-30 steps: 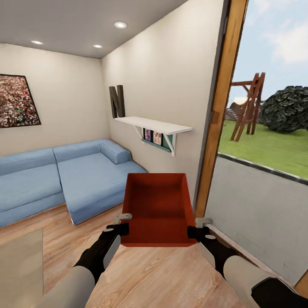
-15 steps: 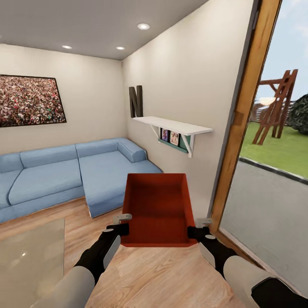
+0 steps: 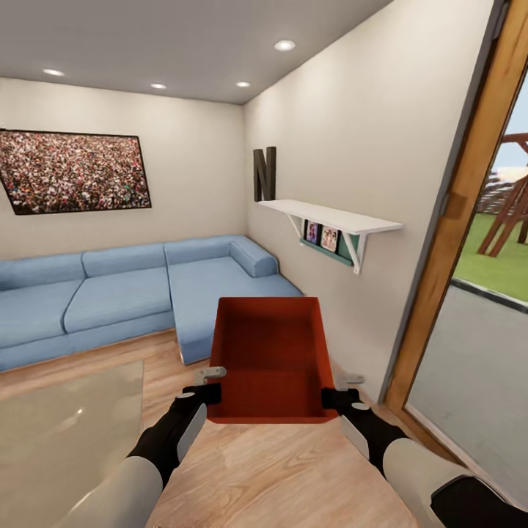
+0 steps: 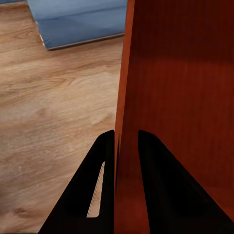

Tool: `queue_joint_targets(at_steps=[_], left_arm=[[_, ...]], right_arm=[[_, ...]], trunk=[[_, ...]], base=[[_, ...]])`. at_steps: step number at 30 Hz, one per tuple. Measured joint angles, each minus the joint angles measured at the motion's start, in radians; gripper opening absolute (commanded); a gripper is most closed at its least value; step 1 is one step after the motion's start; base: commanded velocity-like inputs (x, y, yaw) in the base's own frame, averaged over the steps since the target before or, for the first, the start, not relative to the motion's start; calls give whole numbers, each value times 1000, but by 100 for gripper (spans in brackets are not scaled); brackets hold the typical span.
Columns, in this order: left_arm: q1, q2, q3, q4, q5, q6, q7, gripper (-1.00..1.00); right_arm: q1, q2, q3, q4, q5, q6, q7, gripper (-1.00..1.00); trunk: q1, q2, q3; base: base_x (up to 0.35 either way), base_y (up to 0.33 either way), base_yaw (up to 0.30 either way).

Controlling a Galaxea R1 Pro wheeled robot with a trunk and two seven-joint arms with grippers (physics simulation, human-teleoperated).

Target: Move the two storage containers from the living room to the garage. In the garage, place one container on the floor and stack the other container on top of it (either order is fine).

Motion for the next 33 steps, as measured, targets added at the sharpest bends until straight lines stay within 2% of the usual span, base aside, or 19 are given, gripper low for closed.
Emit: queue_joint_targets(at_steps=[33], left_arm=[[0,0,1,-6,-5,8,0,-100]], right_arm=[[0,0,-4,0,0,1,3,-100]], trunk=[[0,0,0]], base=[[0,0,269]])
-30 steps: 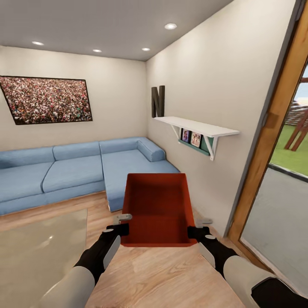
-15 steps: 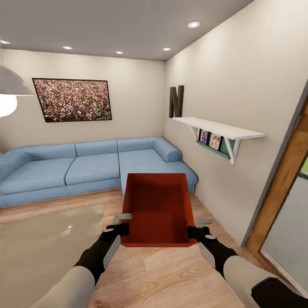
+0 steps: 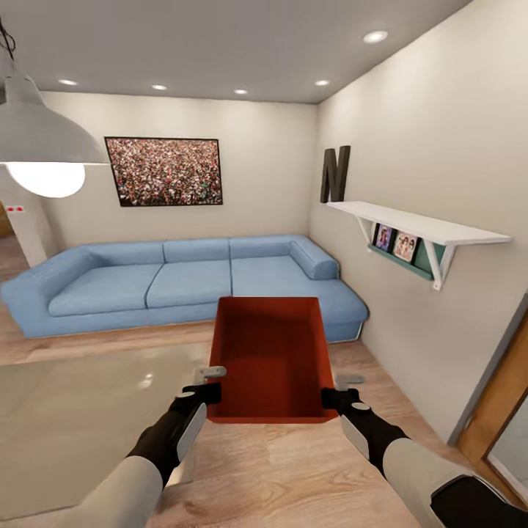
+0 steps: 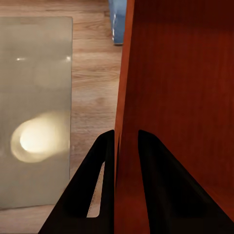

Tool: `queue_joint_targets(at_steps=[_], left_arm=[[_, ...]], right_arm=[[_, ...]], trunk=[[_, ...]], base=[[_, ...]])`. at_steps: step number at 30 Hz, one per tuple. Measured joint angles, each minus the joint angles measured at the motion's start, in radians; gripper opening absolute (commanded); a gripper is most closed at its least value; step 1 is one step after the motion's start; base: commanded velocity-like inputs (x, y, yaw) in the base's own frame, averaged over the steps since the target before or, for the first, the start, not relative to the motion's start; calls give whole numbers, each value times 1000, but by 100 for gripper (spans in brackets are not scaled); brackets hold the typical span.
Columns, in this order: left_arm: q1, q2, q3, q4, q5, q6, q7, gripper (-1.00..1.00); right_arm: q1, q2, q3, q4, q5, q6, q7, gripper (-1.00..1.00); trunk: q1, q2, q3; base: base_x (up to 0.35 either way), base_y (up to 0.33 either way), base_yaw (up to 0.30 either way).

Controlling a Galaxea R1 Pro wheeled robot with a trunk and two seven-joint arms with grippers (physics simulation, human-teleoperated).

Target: Move the two storage containers from the living room to the garage. In the garage, place one container on the floor and stack the other container on top of it (either order is fine).

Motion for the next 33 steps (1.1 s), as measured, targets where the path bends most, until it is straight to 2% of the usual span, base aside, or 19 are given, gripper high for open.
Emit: queue_joint_targets(at_steps=[33], left_arm=[[0,0,0,0,0,0,0,-100]], right_arm=[[0,0,0,0,0,0,0,-100]], trunk=[[0,0,0]], base=[[0,0,269]])
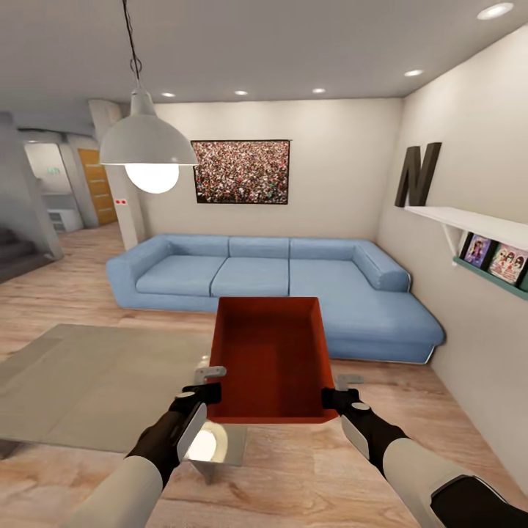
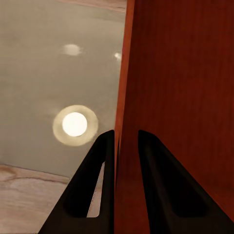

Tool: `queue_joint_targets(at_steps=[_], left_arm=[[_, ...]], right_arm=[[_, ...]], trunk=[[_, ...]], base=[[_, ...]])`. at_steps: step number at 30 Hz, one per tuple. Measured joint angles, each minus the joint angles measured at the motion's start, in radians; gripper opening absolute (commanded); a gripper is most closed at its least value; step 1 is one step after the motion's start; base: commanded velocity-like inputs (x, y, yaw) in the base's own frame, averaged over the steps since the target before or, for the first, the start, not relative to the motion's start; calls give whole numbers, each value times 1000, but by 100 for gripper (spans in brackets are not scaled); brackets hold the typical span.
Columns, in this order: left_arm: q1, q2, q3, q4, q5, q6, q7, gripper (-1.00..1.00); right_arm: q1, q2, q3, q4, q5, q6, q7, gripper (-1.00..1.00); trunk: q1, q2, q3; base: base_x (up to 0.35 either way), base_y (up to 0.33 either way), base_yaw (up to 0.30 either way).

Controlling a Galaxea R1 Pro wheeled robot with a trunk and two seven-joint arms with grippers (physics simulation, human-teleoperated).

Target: Move the two storage containers from the living room to the garage. In the garage, place one container on the floor and stack the other container on top of it (either order is fine).

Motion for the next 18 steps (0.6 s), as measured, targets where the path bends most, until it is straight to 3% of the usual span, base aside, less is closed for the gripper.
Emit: queue_joint_targets(at_steps=[18], left_arm=[[0,0,0,0,0,0,0,-100]], right_arm=[[0,0,0,0,0,0,0,-100]], trunk=[[0,0,0]], base=[[0,0,269]])
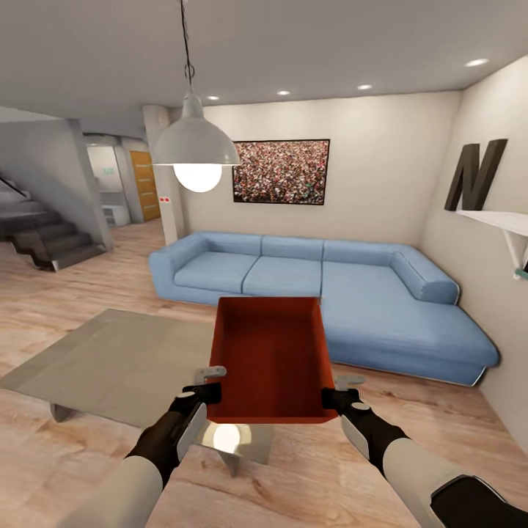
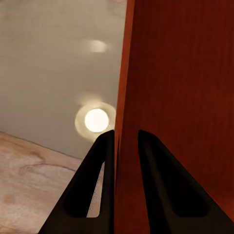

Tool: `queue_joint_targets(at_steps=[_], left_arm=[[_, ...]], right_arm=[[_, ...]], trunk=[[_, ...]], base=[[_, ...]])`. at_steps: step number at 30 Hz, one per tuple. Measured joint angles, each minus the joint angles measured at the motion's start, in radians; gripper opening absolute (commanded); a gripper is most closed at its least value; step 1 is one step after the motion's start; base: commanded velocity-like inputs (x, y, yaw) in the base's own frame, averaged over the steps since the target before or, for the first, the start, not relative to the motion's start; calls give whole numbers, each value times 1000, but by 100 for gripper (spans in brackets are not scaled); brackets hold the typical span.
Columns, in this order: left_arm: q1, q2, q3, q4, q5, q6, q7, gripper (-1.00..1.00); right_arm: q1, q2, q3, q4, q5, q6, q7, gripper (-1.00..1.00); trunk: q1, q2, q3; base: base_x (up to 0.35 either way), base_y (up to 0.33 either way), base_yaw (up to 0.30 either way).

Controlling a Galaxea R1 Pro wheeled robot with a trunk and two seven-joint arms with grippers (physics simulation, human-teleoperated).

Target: Move the two storage containers from the living room to the garage. In the garage, place one container on the floor and stack the other container on top of it (either order is fine).

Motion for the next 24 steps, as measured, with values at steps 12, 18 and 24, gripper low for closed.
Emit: queue_joint_targets(at_steps=[12,18,24], left_arm=[[0,0,0,0,0,0,0,-100],[0,0,0,0,0,0,0,-100],[0,0,0,0,0,0,0,-100]], right_arm=[[0,0,0,0,0,0,0,-100],[0,0,0,0,0,0,0,-100],[0,0,0,0,0,0,0,-100]], trunk=[[0,0,0],[0,0,0],[0,0,0]], base=[[0,0,269],[0,0,269],[0,0,269]])
